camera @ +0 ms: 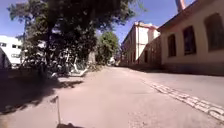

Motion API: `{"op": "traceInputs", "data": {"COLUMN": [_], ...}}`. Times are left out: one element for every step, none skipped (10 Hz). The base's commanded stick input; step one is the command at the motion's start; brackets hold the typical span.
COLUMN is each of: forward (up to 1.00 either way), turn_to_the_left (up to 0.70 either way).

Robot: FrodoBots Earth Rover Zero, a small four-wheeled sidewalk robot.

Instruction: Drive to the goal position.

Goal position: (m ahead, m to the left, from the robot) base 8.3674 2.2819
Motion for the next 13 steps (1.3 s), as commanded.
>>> {"op": "traceInputs", "data": {"forward": [0.6, 0.6, 0.6, 0.6, 0.6, 0.6, 0.6, 0.6, 0.6, 0.6, 0.6, 0.6, 0.6], "turn_to_the_left": [0.0, 0.0, 0.0, 0.0, 0.0, 0.0, 0.0, 0.0, 0.0, 0.0, 0.0, 0.0, 0.0]}}
